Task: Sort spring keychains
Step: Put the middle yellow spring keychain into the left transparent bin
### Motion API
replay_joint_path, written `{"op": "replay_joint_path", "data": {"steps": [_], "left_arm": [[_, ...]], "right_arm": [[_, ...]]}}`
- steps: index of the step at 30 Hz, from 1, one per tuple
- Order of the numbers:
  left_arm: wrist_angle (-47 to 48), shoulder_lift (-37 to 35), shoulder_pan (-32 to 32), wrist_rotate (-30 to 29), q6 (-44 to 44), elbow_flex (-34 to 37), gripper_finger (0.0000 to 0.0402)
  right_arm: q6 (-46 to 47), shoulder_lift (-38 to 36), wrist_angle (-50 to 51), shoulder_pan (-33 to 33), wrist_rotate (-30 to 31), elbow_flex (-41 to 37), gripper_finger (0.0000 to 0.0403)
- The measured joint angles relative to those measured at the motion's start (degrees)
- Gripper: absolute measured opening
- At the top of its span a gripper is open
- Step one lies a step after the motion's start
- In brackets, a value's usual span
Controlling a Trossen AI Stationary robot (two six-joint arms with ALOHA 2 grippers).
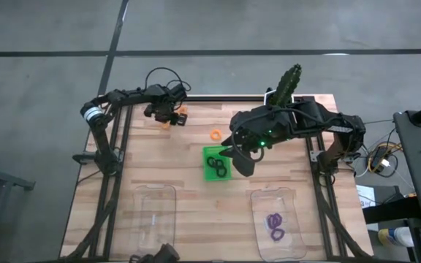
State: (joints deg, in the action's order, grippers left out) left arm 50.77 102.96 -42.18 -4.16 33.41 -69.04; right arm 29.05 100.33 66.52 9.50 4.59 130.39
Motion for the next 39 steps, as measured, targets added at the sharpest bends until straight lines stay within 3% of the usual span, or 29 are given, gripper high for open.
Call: {"op": "replay_joint_path", "data": {"steps": [7,16,26,31,39], "left_arm": [[0.0,0.0,-0.5,-0.5,2.1,0.0,0.0144],[1.3,-0.8,-0.4,4.7,5.0,-0.1,0.0144],[7.8,-3.6,4.4,6.0,13.0,0.0,0.0144],[4.6,-3.6,6.9,6.5,17.2,2.0,0.0144],[1.4,-3.9,7.0,-5.8,15.9,4.2,0.0144]], "right_arm": [[-2.1,-0.1,0.1,0.0,-0.2,0.0,0.0155],[-4.2,-0.9,0.6,0.0,-0.6,0.3,0.0155],[-9.3,-1.0,0.6,0.0,-0.6,0.3,0.0155],[-11.7,-1.0,0.6,0.0,-0.5,0.3,0.0155],[-13.4,-1.0,0.6,-0.2,-0.5,0.3,0.0155]]}}
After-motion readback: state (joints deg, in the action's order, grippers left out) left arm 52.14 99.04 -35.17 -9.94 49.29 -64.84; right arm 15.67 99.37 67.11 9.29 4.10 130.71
